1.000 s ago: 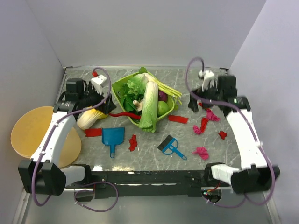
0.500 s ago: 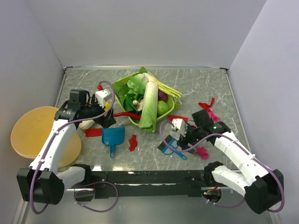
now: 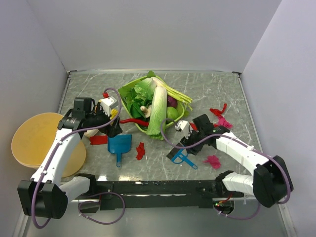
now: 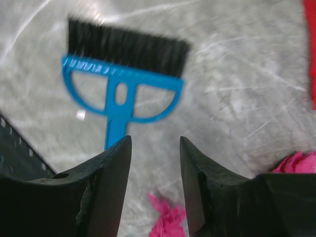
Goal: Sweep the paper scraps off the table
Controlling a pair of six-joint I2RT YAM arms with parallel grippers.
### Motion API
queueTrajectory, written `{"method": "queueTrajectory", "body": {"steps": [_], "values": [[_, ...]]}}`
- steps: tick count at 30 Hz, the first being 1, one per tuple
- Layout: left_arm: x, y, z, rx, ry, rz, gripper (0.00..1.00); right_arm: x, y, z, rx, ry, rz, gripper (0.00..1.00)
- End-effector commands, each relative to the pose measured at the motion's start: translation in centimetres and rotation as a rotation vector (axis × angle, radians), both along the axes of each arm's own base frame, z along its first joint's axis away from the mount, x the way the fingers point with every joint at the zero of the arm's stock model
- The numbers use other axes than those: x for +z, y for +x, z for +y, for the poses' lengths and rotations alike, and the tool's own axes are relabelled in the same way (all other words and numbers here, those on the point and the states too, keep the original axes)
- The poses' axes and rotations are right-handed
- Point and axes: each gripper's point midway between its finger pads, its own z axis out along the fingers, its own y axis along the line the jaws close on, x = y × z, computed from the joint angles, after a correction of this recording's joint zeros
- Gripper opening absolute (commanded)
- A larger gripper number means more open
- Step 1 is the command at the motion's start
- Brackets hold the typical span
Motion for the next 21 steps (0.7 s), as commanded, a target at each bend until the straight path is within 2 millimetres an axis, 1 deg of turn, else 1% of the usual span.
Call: {"method": "queueTrajectory", "body": {"steps": [1,3,4,6,7,10,14,18,21], "values": [[2.1,1.0,0.3,0.014,0.013,-0.095,0.97,1.2,3.7,1.7,-0.175,0.053,-0.056,0.48],[2.1,1.1,0.4,0.024,0.014,-0.097,0.96,0.9,4.1,1.8,-0.192,0.042,-0.042,0.46],[2.4,1.1,0.3,0.023,0.010,-0.102,0.96,0.1,3.8,1.9,-0.187,0.023,0.004,0.45],[2.6,1.2,0.4,0.023,0.011,-0.111,0.96,0.1,4.0,2.4,-0.196,0.025,0.035,0.45],[2.7,1.1,0.4,0.025,0.011,-0.112,0.96,-0.2,4.0,2.6,-0.197,0.021,0.050,0.45],[2.8,1.3,0.7,0.031,0.028,-0.125,0.97,-0.7,3.8,2.8,-0.193,-0.003,0.042,0.43],[2.7,1.4,1.0,0.034,0.045,-0.139,0.96,-1.3,3.7,2.6,-0.176,-0.053,0.020,0.41],[3.1,1.7,1.1,0.036,0.055,-0.150,0.97,-2.9,3.0,2.1,-0.142,-0.114,0.073,0.40],[3.3,1.9,1.3,0.041,0.068,-0.157,0.96,-3.5,3.4,1.8,-0.167,-0.147,0.079,0.39]]}}
